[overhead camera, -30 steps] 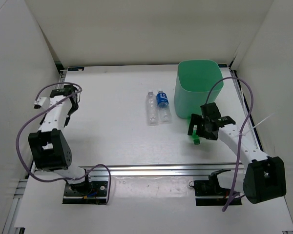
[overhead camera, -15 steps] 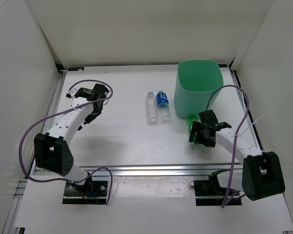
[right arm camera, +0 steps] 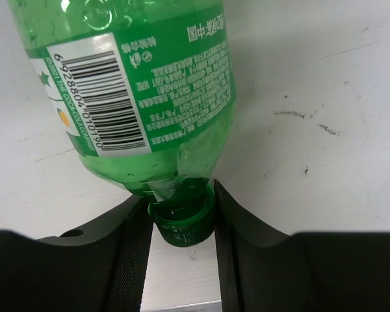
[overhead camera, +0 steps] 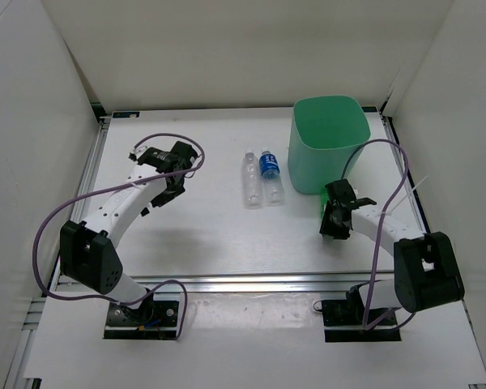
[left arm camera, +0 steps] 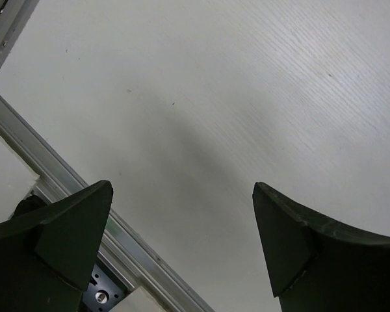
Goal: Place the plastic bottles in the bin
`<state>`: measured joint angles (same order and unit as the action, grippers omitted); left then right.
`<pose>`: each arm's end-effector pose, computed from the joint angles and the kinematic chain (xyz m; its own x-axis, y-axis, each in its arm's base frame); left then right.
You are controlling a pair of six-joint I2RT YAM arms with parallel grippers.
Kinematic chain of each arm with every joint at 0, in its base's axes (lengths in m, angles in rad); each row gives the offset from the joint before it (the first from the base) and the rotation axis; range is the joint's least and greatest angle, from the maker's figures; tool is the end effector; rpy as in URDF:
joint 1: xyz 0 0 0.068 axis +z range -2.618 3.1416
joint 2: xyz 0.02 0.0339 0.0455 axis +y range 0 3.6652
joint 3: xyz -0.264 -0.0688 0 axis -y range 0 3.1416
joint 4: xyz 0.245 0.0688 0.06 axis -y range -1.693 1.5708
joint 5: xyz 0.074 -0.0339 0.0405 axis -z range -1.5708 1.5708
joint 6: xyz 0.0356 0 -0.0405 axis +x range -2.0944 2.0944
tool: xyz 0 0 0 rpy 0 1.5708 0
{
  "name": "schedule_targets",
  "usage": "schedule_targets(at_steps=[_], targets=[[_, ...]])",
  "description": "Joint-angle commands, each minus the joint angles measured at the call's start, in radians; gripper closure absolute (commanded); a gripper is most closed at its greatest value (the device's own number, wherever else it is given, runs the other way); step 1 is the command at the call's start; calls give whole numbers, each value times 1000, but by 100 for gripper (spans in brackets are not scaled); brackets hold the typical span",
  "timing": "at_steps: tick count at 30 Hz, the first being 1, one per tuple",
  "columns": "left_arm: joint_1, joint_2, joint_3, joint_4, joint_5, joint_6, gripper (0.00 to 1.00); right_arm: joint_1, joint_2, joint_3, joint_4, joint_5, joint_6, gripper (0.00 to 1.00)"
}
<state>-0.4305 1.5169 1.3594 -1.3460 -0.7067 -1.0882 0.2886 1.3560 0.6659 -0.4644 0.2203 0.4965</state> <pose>0.2495 -0.0891 0.2971 -0.6668 -0.4351 -0.6051 -0.6743 0.6980 0.2411 0.2273 0.0594 0.1623 -0.8629 0.2287 -0.4507 0.2479 0.9686 0.0169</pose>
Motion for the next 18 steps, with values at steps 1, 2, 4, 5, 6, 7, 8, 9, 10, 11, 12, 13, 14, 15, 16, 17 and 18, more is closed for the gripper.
schedule_targets(at_steps=[1, 2, 4, 5, 6, 7, 8, 9, 10, 11, 12, 13, 14, 15, 16, 17, 18], targets=[[-20, -24, -9, 2, 12, -1, 0, 3, 25, 20, -23, 51, 11, 84], [-30, -24, -9, -8, 12, -13, 0, 3, -3, 20, -23, 51, 11, 88], [-30, -34, -9, -18, 12, -22, 0, 3, -40, 8, -59, 40, 33, 92], [-30, -34, -9, -18, 12, -32, 0, 3, -84, 8, -77, 31, 42, 94], [-30, -34, -9, -18, 12, -32, 0, 3, -110, 8, -92, 4, 56, 96], [-30, -43, -9, -18, 12, -32, 0, 3, -138, 8, -112, -21, 66, 97], [-30, -43, -9, -27, 12, -41, 0, 17, -193, 26, -182, -21, 92, 97], [-30, -43, -9, -27, 12, -41, 0, 17, -224, 41, -224, -33, 115, 100], [-30, -52, -9, -27, 12, -41, 0, 26, -253, 55, -265, -50, 135, 100], [-30, -52, -9, -27, 12, -41, 0, 35, -314, 93, -357, -82, 175, 100], [-30, -52, -9, -27, 12, -41, 0, 49, -345, 118, -408, -82, 194, 100], [-30, -61, -9, -27, 12, -41, 0, 49, -403, 145, -460, -94, 214, 100], [-30, -61, 0, -15, 12, -41, 0, 49, -431, 179, -556, -104, 224, 100], [-30, -61, 0, -15, 12, -41, 0, 49, -458, 217, -603, -104, 234, 100], [-30, -61, 0, 13, 12, -26, 0, 49, -503, 315, -650, -87, 234, 100], [-30, -61, 0, 27, 21, -12, 0, 49, -518, 374, -692, -87, 234, 100], [-30, -61, 0, 44, 21, 11, 0, 49, -531, 436, -735, -73, 234, 100]])
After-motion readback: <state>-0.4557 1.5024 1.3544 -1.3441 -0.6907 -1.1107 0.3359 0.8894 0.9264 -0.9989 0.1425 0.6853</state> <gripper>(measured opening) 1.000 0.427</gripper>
